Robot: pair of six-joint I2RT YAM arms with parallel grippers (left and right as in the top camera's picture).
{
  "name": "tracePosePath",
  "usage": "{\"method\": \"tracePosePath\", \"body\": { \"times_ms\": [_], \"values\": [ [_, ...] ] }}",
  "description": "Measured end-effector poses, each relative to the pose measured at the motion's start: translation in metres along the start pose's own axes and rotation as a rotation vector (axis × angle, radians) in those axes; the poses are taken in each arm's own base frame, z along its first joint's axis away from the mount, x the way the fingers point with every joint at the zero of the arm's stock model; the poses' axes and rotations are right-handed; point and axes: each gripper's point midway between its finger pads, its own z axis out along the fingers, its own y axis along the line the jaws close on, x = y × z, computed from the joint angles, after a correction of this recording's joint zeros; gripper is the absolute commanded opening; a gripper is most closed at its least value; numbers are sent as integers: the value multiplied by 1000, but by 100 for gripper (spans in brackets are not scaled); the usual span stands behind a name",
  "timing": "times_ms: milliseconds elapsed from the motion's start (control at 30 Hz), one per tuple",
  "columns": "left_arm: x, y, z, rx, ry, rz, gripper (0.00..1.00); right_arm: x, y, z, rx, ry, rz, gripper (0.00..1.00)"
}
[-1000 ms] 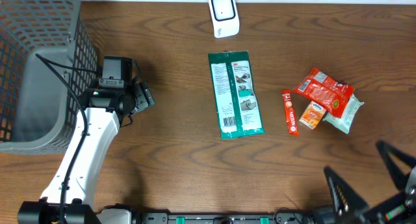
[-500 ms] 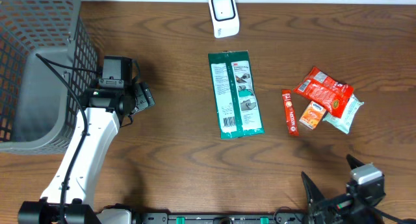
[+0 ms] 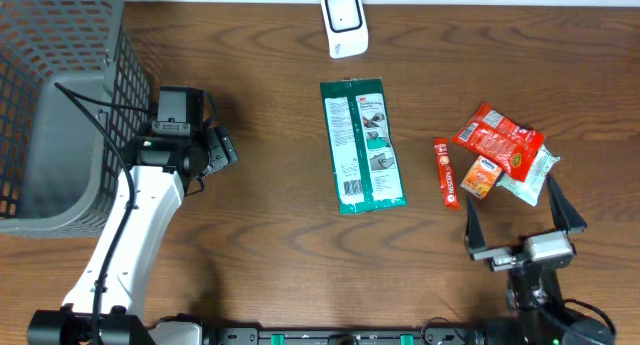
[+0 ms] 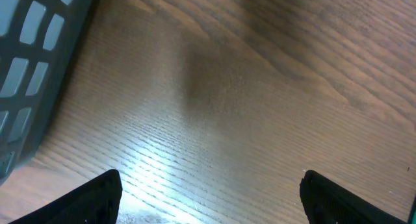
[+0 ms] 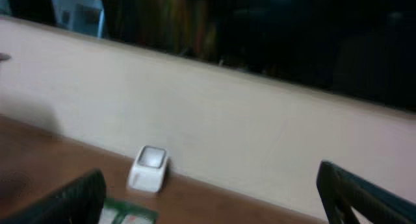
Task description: Scan the item barcode
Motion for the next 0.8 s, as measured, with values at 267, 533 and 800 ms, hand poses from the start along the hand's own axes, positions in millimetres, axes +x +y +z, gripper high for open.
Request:
{"method": "tracePosePath", "body": {
  "times_ms": [267, 533, 800],
  "values": [
    [0, 0, 0, 0, 0, 0, 89, 44, -9, 6, 96, -50, 60, 99],
    [0, 0, 0, 0, 0, 0, 88, 108, -13, 2, 180, 134, 212, 99],
    [0, 0, 0, 0, 1, 0, 88, 169, -3, -14, 192, 384, 258, 99]
  ]
}}
